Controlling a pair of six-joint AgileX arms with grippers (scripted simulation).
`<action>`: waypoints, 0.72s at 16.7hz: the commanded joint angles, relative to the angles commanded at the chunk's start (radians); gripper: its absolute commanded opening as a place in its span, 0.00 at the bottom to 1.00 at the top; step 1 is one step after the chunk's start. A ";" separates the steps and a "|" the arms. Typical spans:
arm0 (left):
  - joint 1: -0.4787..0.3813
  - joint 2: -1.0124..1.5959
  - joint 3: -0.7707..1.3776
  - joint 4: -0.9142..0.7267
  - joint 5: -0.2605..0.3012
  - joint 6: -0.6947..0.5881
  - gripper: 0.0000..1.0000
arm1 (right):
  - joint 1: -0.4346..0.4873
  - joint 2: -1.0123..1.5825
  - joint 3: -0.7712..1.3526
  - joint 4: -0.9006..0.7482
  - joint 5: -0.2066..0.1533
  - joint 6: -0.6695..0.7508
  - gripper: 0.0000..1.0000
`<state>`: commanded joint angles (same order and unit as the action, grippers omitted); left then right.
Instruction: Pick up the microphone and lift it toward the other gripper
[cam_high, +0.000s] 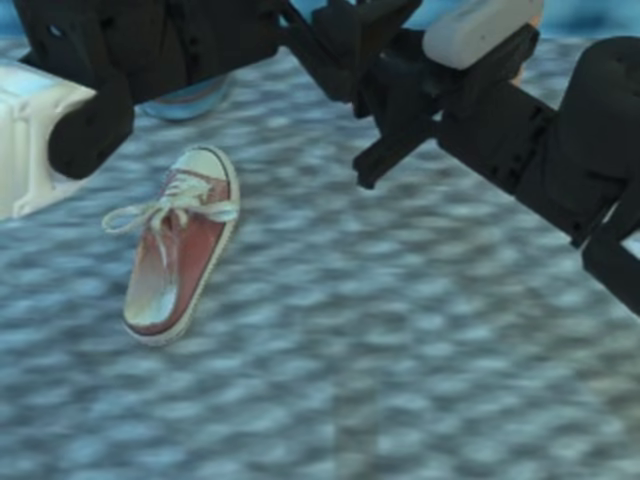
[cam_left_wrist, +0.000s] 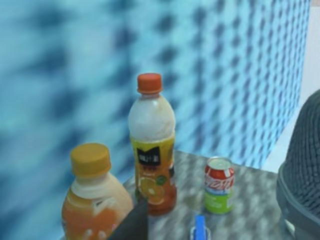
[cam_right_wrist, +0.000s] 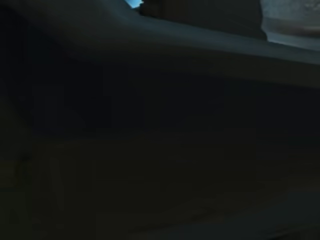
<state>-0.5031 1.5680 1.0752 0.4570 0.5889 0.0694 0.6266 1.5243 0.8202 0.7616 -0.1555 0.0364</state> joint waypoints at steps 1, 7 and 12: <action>0.000 0.000 0.000 0.000 0.000 0.000 0.55 | 0.000 0.000 0.000 0.000 0.000 0.000 0.00; 0.000 0.000 0.000 0.000 0.000 0.000 0.10 | 0.000 0.000 0.000 0.000 0.000 0.000 0.00; 0.000 0.000 0.000 0.000 0.000 0.000 0.00 | 0.000 0.000 0.000 0.000 0.000 0.000 0.00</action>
<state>-0.5031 1.5680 1.0752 0.4570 0.5889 0.0694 0.6266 1.5243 0.8202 0.7616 -0.1555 0.0364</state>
